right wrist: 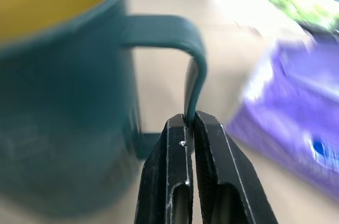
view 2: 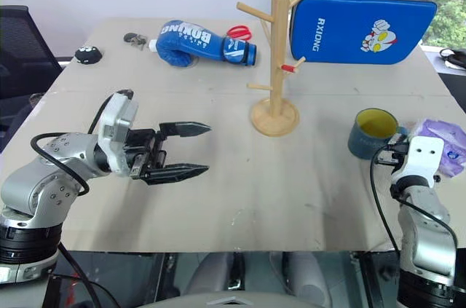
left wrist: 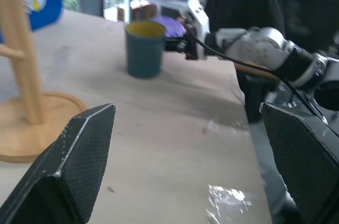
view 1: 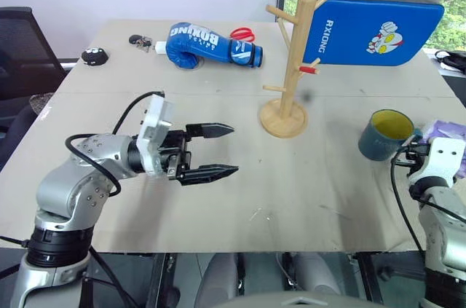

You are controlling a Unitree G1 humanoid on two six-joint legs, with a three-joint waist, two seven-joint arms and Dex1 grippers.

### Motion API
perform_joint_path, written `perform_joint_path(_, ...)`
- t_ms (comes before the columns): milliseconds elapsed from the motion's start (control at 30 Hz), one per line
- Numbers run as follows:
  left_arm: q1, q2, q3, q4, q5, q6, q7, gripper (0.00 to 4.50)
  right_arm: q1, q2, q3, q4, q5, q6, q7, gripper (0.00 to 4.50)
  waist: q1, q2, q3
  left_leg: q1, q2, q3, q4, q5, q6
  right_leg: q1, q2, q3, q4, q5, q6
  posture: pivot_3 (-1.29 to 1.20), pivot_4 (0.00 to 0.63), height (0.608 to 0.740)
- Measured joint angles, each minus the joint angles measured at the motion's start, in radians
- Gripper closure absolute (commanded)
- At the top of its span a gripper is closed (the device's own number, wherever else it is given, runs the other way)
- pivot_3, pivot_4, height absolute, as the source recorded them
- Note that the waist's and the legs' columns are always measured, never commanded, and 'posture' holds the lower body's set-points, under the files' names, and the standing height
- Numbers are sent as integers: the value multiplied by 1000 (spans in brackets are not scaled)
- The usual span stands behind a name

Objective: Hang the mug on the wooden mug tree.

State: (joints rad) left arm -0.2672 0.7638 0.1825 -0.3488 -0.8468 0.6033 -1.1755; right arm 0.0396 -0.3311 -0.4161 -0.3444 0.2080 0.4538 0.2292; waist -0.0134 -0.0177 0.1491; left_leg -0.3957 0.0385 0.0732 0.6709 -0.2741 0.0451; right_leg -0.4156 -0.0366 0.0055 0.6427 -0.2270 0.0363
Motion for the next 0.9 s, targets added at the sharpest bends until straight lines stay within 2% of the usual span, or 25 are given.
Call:
perform_joint_path(167, 91, -35, 56, 55, 2, -62, -2, 0, 30, -164, -32, -144, 212, 7, 243, 4448, -4, 1, 1, 1, 0, 2, 0, 0, 0, 0, 1, 2, 0, 0, 1, 0, 150, 740)
perform_joint_path(267, 151, -32, 91, 107, -3, -72, -32, 0, -39, -315, -38, -239, 326, 83, 324, 4448, -3, 0, 1, 1, 1, 1, 0, 0, 0, 0, 1, 1, 0, -1, -1, 0, 150, 740)
perform_joint_path(333, 156, -28, 95, 112, -5, -71, -43, 0, -57, -342, -39, -260, 343, 96, 336, 4448, 0, -2, 1, 2, 1, 0, 0, 0, 0, 0, 1, 1, 0, -1, -1, 0, 150, 740)
perform_joint_path(367, 175, -21, 127, 124, -33, -63, -72, 0, -130, -385, 10, -261, 376, 155, 355, 4448, 11, -4, -1, 1, 1, -2, 0, 0, 0, 1, 0, -2, 0, -1, -2, 0, 150, 740)
perform_joint_path(400, 182, -10, 135, 128, -46, -58, -84, 0, -201, -431, 46, -254, 389, 189, 363, 4448, 5, 0, 2, 1, 0, 2, 1, 0, 1, 0, -1, 2, 0, -1, -2, 0, 150, 740)
perform_joint_path(467, 192, -8, 158, 128, -61, -54, -99, 0, -302, -476, 90, -243, 399, 225, 378, 4448, 1, 0, 2, 1, 0, 2, 1, 0, 1, 0, -1, 2, 0, -1, -2, 0, 150, 740)
perform_joint_path(633, 238, -6, 208, 120, -81, -51, -108, 0, -495, -507, 223, -139, 414, 308, 401, 4448, 4, -2, 2, -3, 0, 0, 0, 0, 1, -4, -1, 0, 0, -1, -2, 0, 150, 740)
perform_joint_path(900, 278, -34, 288, 75, -127, -52, -45, 0, -654, -478, 370, 27, 346, 305, 443, 4448, 2, -2, 2, -4, 0, 1, 0, 0, 1, -4, -1, 1, -1, 0, -1, 0, 150, 740)
